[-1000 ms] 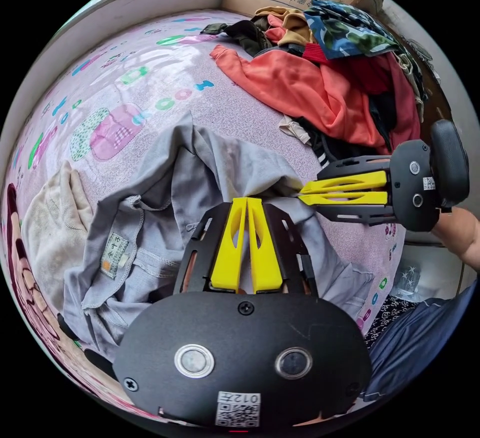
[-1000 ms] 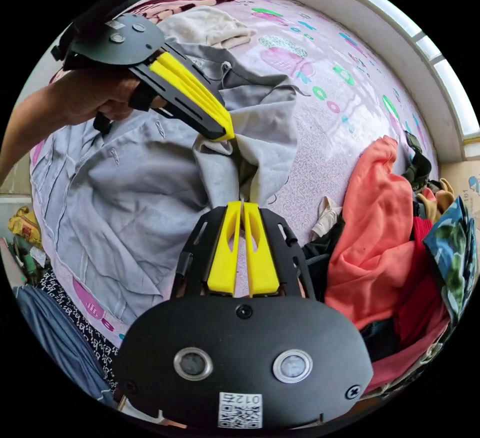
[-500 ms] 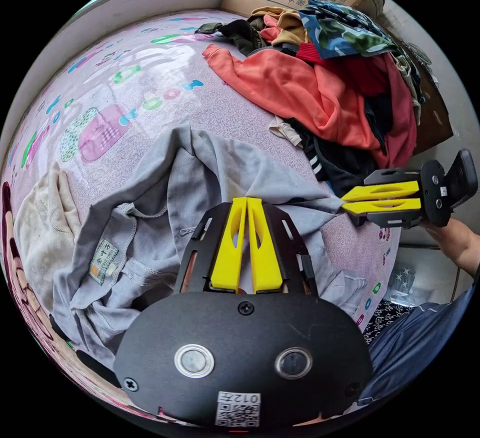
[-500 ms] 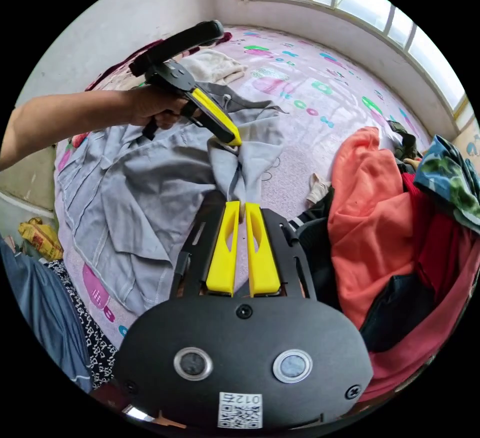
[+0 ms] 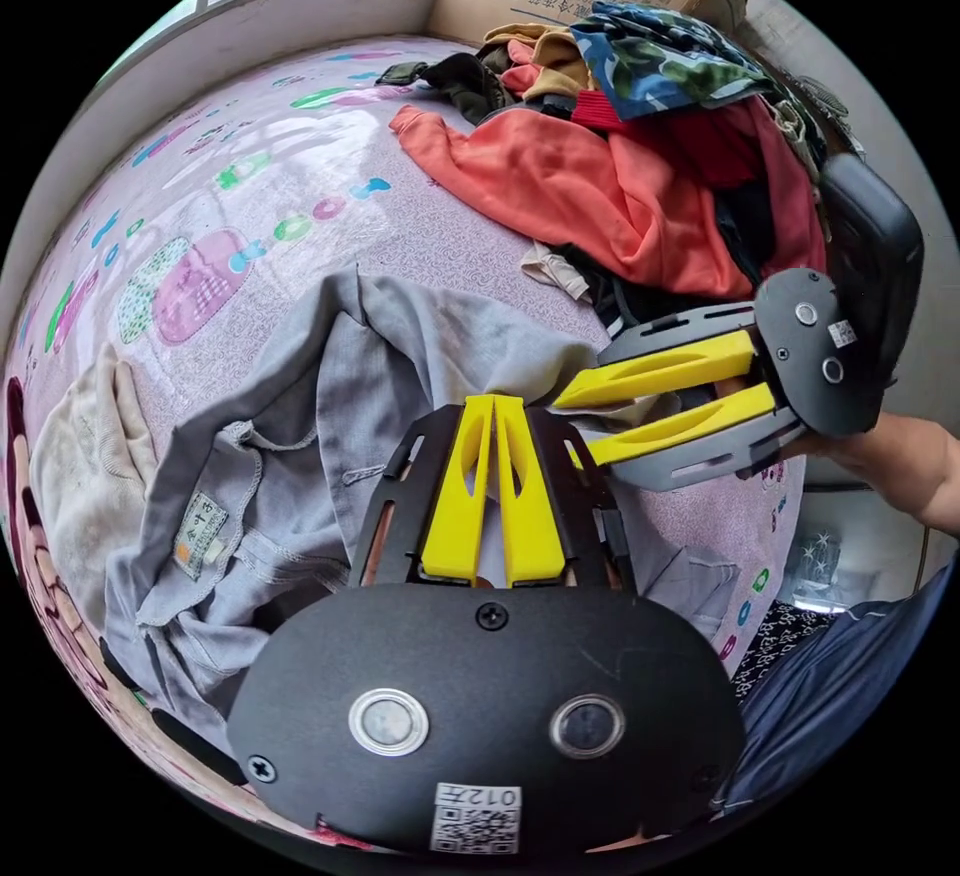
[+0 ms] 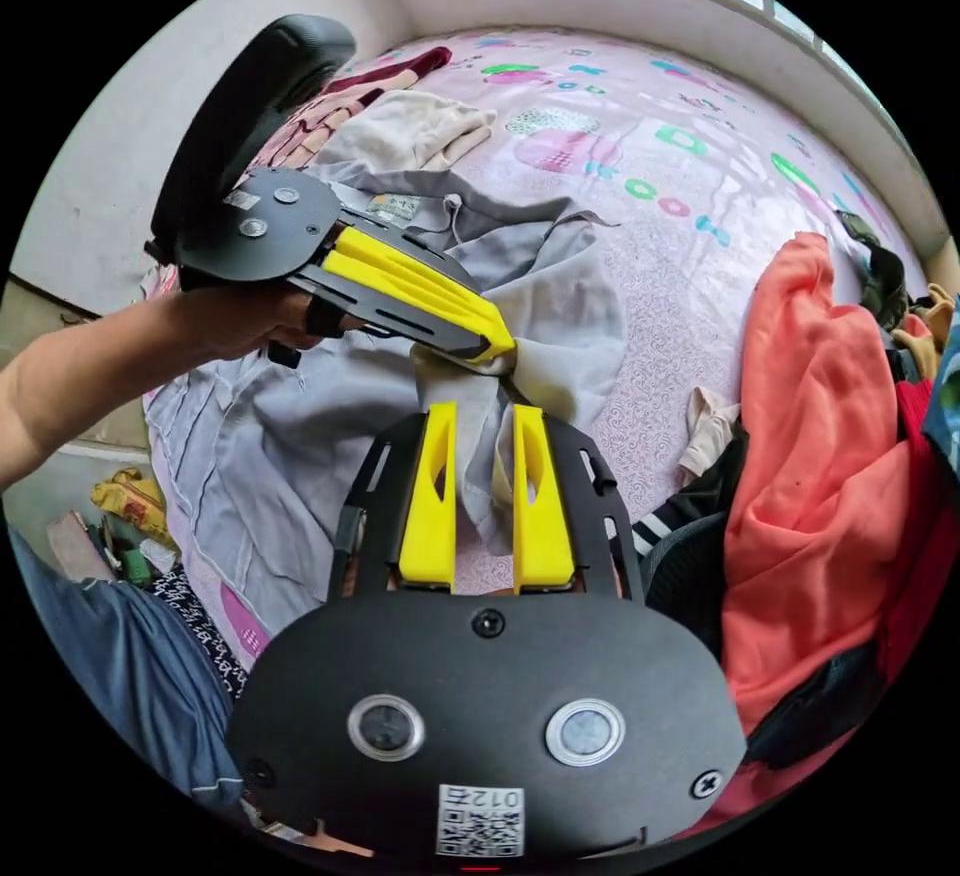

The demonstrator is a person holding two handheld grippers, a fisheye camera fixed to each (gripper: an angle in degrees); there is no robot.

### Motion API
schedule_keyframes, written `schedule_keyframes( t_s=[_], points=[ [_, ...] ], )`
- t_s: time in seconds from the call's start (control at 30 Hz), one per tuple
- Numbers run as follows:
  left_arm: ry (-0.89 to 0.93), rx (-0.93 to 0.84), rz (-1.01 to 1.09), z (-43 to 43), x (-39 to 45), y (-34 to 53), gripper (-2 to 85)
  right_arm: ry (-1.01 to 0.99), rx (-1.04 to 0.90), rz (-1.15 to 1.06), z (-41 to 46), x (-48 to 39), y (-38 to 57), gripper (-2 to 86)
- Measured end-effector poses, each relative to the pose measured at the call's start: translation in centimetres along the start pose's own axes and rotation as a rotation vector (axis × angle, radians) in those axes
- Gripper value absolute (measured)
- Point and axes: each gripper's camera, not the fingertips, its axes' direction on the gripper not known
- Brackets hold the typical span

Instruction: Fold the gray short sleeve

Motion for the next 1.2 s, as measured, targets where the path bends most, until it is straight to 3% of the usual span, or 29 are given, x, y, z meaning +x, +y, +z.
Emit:
schedule_keyframes(
  t_s=[0.13,0.3,0.47,0.67,1.0,1.2],
  points=[
    [-0.005,0.003,-0.021,-0.9,-0.3,0.9,0.4,-0.081,0.0,0.009,-1.4,-2.8,1.2,3.3],
    [0.001,0.027,-0.054,-2.8,-0.6,2.3,0.4,0.054,0.178,-0.107,-6.1,-10.2,5.0,1.1],
    [0.006,0.072,-0.09,-6.8,-0.3,4.2,0.5,0.481,0.331,-0.427,-9.4,-23.3,10.8,0.5],
    [0.074,0.003,-0.062,-10.5,1.6,6.6,0.6,0.825,0.352,-0.757,-7.7,-35.4,15.8,0.3],
    [0.119,-0.08,-0.149,-11.2,4.0,9.1,4.7,0.978,0.357,-0.829,-8.6,-43.5,19.4,0.3],
    [0.282,-0.057,-0.271,-11.3,2.7,10.4,9.9,1.036,0.343,-0.851,-9.1,-45.8,20.4,0.3]
  ],
)
